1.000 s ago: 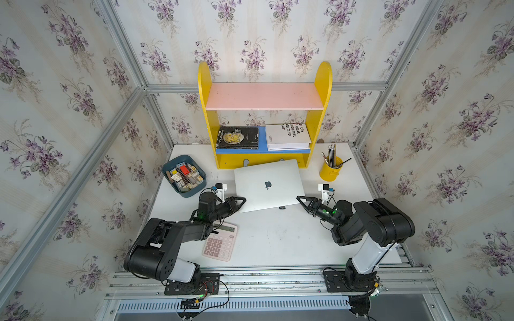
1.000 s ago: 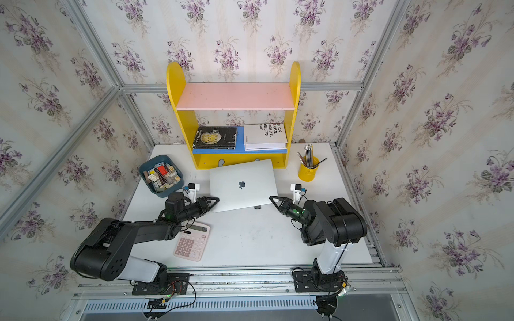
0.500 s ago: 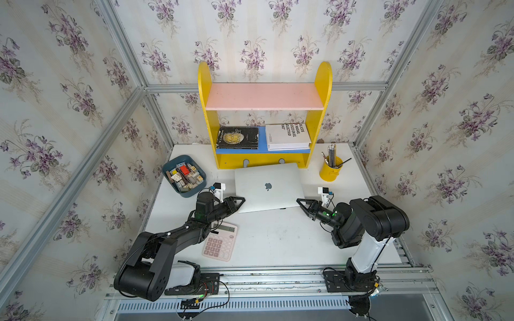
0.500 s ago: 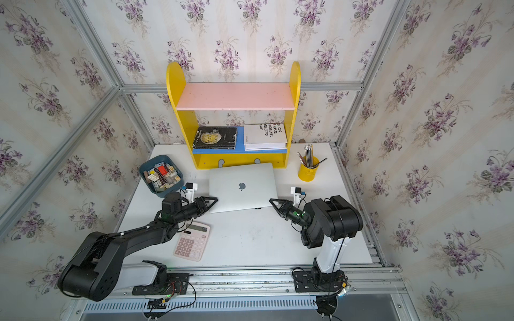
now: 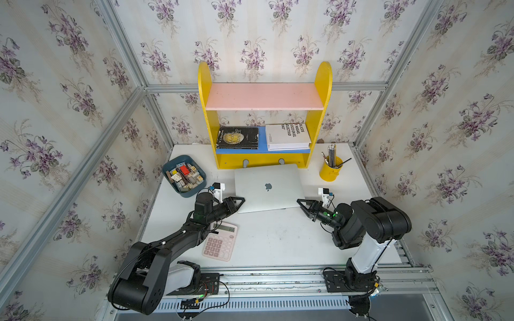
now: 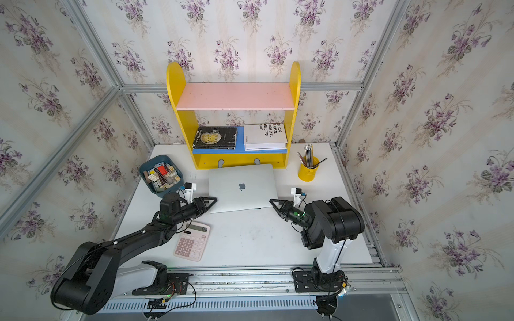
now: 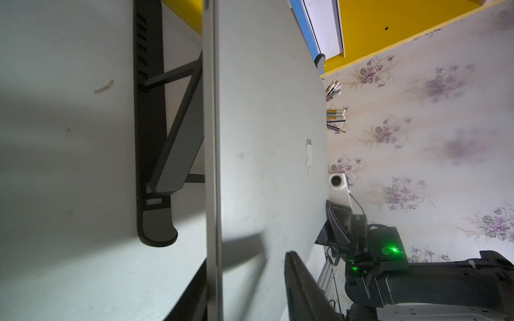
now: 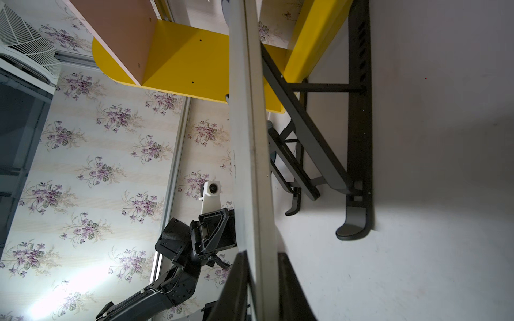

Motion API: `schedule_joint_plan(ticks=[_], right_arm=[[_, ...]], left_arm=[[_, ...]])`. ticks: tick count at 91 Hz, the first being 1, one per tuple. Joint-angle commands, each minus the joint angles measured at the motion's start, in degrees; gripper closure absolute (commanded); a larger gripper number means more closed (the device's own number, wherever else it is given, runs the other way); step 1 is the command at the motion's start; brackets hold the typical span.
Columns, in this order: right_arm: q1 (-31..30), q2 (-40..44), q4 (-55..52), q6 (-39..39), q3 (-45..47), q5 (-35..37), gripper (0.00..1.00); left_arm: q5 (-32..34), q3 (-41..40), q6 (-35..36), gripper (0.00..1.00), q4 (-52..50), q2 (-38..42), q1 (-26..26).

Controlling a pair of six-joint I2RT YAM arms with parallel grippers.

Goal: Close the laptop lid and set it aside
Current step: Pick up the laptop from the computer stand.

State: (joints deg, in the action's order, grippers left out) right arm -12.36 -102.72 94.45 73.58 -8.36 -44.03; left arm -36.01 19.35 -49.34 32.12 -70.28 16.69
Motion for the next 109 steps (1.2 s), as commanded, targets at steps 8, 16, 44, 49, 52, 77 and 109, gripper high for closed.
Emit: schedule_joint_plan(ticks=[8, 16, 44, 49, 52, 77, 109], right_arm=[[-0.06, 1.55, 10.06, 1.63, 0.19, 1.65, 1.00], [-0.06, 2.62, 10.13, 2.70, 0.34, 1.90, 1.00], [-0.17, 8.48, 9.97, 5.57, 1.39, 3.56, 1.00], [-0.27, 9.31, 9.77, 5.84, 1.55, 3.83, 1.00], [-0.34, 9.88, 9.56, 5.87, 1.61, 4.00, 1.00], [-0.87, 15.68, 5.77, 5.89, 1.93, 5.86, 1.00], [-2.38, 31.64, -12.59, -0.05, -0.06, 9.31, 1.00]], left_arm=[[-1.69, 0.73, 1.67, 0.57, 1.70, 2.45, 0.65], [-1.55, 0.77, 1.62, 0.57, 0.96, 3.55, 0.87], [-0.70, 1.71, 2.38, 0.56, -3.83, 8.33, 1.72], [-0.63, 2.02, 2.52, 0.55, -4.89, 9.23, 1.84], [-0.62, 2.19, 2.60, 0.55, -5.44, 9.70, 1.93], [0.00, 3.17, 2.95, 0.54, -9.15, 13.36, 2.78], [0.46, 4.63, 2.22, 0.55, -12.90, 16.68, 5.12]])
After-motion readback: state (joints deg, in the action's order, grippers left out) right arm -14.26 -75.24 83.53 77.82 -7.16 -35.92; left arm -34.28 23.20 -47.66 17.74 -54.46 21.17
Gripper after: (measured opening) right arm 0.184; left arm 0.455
